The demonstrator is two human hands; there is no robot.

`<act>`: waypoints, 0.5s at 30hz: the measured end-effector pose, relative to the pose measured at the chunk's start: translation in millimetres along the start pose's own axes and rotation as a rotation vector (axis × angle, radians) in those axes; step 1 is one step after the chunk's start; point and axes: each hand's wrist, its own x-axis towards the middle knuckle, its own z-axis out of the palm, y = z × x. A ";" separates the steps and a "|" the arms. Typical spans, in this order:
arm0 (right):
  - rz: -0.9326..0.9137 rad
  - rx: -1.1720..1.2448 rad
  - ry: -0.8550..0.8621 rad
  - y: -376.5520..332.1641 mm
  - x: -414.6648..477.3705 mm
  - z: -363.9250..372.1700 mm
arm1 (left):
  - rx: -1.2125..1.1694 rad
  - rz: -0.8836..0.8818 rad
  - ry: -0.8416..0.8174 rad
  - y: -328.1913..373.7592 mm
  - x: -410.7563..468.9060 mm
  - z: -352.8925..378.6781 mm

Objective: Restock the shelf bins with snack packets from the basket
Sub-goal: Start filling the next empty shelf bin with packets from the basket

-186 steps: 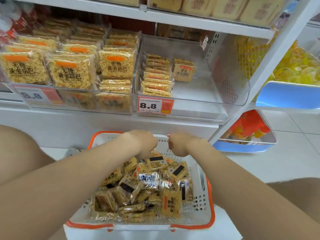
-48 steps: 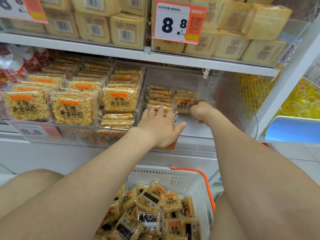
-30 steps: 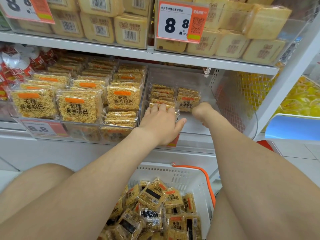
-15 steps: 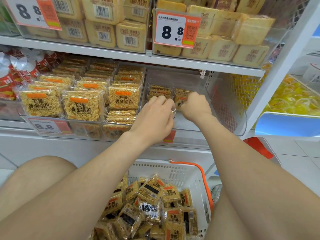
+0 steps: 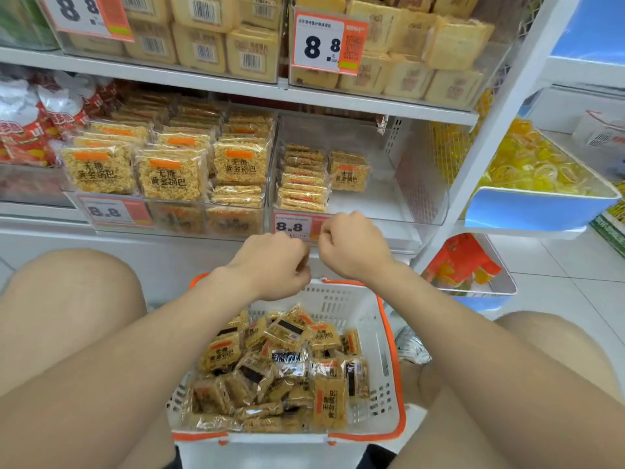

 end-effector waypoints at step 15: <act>-0.038 -0.122 -0.746 14.9 -50.4 177.5 | -0.017 -0.041 -0.537 -16.9 -5.3 61.9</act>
